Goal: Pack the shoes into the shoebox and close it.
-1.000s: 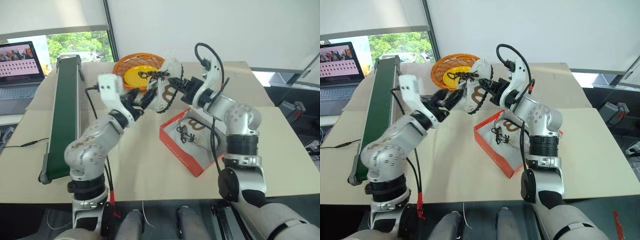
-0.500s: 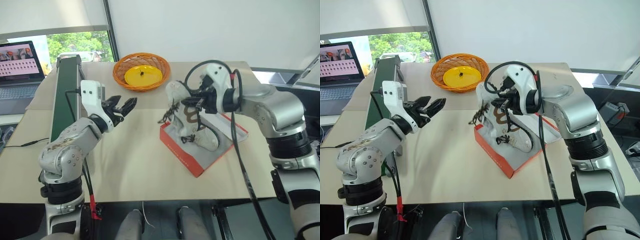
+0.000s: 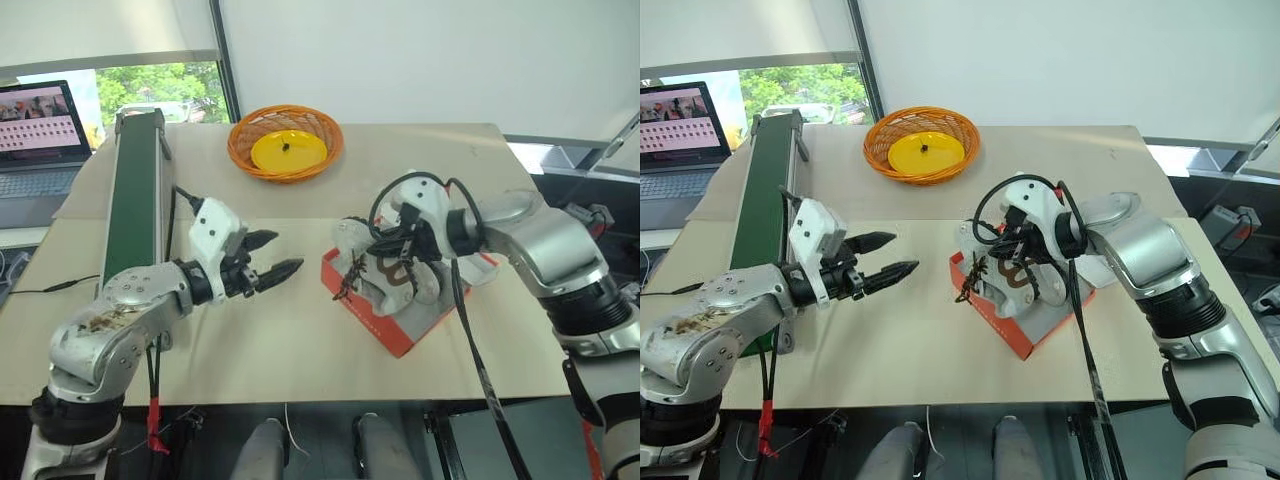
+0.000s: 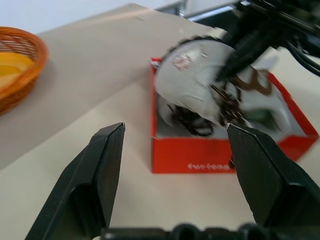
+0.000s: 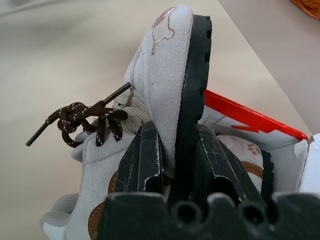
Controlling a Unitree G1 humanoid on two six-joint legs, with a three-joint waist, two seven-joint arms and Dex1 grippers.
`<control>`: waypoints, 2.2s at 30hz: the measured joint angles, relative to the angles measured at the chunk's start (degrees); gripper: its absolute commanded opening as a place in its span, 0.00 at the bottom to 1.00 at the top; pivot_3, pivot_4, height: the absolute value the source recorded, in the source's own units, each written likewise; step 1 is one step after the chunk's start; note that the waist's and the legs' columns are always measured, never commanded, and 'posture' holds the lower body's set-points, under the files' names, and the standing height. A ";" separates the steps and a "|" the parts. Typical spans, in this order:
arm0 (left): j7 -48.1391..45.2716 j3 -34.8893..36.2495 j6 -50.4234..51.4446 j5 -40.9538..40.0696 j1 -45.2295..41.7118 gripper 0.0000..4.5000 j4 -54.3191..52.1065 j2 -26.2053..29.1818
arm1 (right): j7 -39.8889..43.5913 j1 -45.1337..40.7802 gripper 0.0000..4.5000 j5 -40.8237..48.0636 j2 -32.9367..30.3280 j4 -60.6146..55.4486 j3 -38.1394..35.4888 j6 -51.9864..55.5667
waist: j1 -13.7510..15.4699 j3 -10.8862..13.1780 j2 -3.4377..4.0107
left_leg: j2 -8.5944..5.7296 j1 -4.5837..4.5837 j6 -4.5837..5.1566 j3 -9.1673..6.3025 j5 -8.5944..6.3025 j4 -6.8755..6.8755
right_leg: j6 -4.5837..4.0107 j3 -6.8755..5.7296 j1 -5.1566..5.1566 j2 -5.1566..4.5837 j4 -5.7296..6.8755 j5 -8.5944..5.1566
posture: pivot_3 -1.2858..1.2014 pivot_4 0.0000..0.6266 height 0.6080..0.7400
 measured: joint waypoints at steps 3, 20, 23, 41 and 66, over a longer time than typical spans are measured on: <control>-0.73 -0.53 -0.31 0.02 0.46 0.77 -0.15 0.19 | 2.52 -1.44 0.08 -1.71 -0.78 2.94 0.69 -1.73 | 0.00 0.00 0.00 | -0.01 -0.01 0.00 0.00 0.00 0.00 | 0.00 0.00 -0.02 0.00 -0.01 0.00 | 0.52 0.24 1.00; -0.59 -2.22 -0.40 -0.05 1.47 0.77 -1.16 -0.85 | 11.91 0.23 0.08 -10.79 0.59 14.07 3.71 -12.34 | -0.06 0.00 0.01 | 0.01 0.00 0.02 0.02 -0.01 0.00 | 0.00 0.01 -0.02 0.00 0.01 0.00 | 0.52 0.24 1.00; -0.20 -2.19 -0.24 -0.23 1.46 0.77 -1.94 -0.85 | 11.77 1.25 0.08 -12.67 2.33 17.04 4.49 -14.31 | -0.11 0.00 0.01 | 0.01 0.01 0.01 0.02 -0.01 0.01 | 0.00 0.02 -0.03 0.00 0.03 0.01 | 0.52 0.24 1.00; 0.29 -1.91 1.79 -2.50 1.42 0.78 -3.39 0.00 | 8.46 -2.04 1.00 -19.29 14.00 34.72 2.18 -25.18 | -0.28 0.02 0.04 | 0.05 0.15 -0.01 0.07 0.01 0.02 | -0.02 0.07 0.04 0.05 0.09 0.07 | 0.52 0.24 1.00; -12.71 -8.92 -1.77 -0.45 -9.90 0.78 7.03 0.60 | 11.81 30.28 0.02 11.21 -11.68 -28.73 -40.41 20.95 | 1.74 0.04 0.11 | 0.10 0.08 0.07 0.15 -0.04 0.14 | 0.01 -0.05 0.25 0.07 0.00 0.06 | 0.52 0.24 1.00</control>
